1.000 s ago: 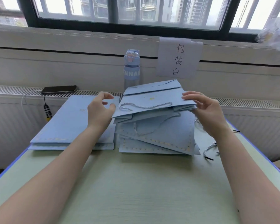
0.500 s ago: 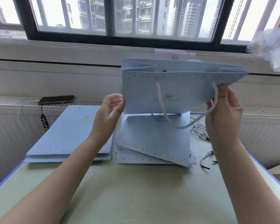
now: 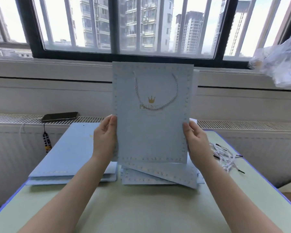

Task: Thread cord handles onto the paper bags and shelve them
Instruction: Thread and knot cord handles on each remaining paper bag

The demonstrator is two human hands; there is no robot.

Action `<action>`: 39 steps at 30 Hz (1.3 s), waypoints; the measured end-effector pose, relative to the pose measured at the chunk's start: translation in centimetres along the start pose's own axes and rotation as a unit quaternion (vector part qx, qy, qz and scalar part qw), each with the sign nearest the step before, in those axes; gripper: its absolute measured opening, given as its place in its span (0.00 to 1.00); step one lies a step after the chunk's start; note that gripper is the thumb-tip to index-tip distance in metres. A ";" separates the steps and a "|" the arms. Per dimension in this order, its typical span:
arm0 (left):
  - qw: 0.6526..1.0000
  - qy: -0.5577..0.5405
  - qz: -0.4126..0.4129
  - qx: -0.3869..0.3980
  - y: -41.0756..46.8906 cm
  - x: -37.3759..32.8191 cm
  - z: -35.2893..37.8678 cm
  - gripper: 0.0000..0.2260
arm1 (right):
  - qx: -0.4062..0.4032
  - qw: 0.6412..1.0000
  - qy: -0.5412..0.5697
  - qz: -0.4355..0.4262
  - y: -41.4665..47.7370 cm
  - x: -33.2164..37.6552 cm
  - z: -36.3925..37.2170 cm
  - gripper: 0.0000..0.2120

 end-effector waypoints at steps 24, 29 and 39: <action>0.866 0.400 -0.100 0.283 -2.5 3.1 2.0 0.31 | -0.198 0.942 -0.241 0.124 1.0 -4.3 -3.2 0.12; 0.886 0.333 -0.135 0.294 -2.2 2.5 1.9 0.34 | -0.124 0.964 -0.212 0.099 1.2 -3.9 -3.1 0.12; 0.894 0.297 -0.170 0.289 -2.4 2.7 2.6 0.38 | 0.051 0.896 -0.430 0.096 1.7 -2.9 -2.3 0.17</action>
Point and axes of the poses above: each hand's wrist, its own y-axis towards the middle knuckle, its own z-axis out of the palm, x = y × z, the point moved 4 cm from there along y, towards the middle knuckle, and after that the axes turned 1 degree about -y, right-handed, at the moved point
